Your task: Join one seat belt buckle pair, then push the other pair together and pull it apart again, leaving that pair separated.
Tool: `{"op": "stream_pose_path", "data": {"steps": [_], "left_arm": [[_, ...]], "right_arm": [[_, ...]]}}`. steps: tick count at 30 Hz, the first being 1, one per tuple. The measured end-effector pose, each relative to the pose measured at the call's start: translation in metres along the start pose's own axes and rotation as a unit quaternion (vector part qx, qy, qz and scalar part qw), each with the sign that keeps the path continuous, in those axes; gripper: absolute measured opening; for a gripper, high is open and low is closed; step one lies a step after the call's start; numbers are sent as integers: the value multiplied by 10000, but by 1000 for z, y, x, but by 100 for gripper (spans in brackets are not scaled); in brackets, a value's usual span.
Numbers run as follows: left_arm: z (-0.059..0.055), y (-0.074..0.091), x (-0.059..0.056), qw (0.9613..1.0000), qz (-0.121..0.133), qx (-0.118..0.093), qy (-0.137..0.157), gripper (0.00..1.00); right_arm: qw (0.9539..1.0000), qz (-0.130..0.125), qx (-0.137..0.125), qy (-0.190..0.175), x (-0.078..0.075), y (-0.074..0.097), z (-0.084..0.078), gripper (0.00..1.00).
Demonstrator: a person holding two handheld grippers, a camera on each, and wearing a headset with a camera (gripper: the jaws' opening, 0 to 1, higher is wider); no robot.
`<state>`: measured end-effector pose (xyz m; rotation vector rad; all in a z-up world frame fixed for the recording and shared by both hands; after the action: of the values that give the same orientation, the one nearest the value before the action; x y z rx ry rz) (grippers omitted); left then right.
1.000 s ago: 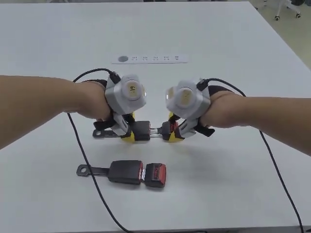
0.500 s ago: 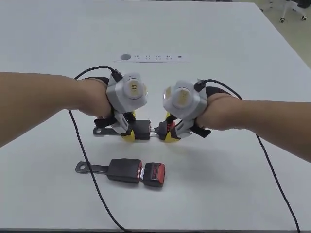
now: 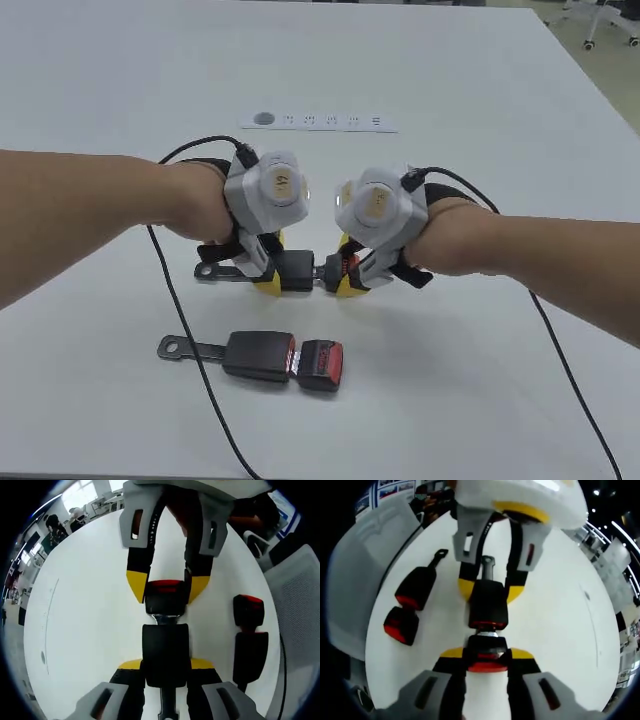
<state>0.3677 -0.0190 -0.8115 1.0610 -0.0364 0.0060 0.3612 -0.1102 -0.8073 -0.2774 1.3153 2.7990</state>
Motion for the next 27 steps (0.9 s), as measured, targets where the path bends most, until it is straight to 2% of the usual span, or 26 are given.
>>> {"op": "stream_pose_path", "data": {"steps": [10, 17, 21, 27], "left_arm": [[-2, 1, -1, 9999, 41, -143, 73, 32], [-5, 4, -3, 9992, 272, -190, 243, 33], [-8, 6, -4, 9994, 260, -140, 183, 33], [-8, 7, -4, 9995, 239, -182, 99, 34]], "right_arm": [[10000, 46, -56, -23, -2, -3, 2, 29], [10000, 44, 10, 11, -3, -2, 1, 31], [9999, 64, 89, 30, -4, 0, -2, 32], [9999, 19, 132, 100, -3, 1, -2, 33]]}}
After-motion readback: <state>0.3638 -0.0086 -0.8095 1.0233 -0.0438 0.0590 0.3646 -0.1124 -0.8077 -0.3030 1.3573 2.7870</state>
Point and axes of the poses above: the centre of the closed fingertips' face, and the gripper's own axes: y roughly backward along the fingers, x roughly to its left, z roughly out of its top, the point moved 5 cm from there along y, roughly backward along the fingers, and after that the axes turned 11 degrees about -x, right-handed, at the moved point
